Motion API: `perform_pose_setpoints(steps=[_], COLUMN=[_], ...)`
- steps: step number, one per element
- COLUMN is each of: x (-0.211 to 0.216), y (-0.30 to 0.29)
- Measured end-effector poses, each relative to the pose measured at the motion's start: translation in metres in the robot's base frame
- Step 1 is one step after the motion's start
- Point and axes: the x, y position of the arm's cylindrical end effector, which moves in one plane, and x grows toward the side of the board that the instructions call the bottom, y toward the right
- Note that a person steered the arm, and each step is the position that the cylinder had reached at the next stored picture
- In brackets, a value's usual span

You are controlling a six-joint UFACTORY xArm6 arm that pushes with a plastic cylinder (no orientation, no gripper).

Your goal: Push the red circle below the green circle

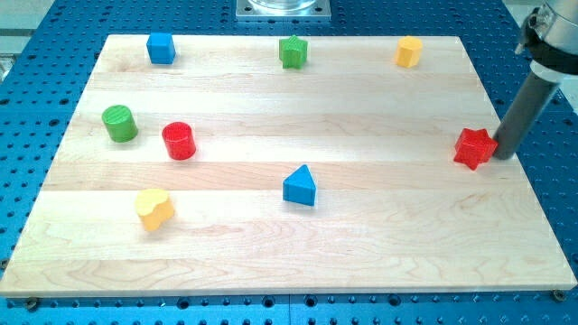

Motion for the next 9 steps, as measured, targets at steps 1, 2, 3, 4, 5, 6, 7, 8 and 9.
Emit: perform_pose_setpoints(steps=[1, 2, 3, 4, 5, 6, 7, 8, 9], x=[0.031, 0.034, 0.008, -0.006, -0.042, -0.057, -0.036, -0.011, -0.025], y=[-0.028, -0.070, -0.128, -0.163, -0.236, -0.318, -0.401, -0.441, -0.442])
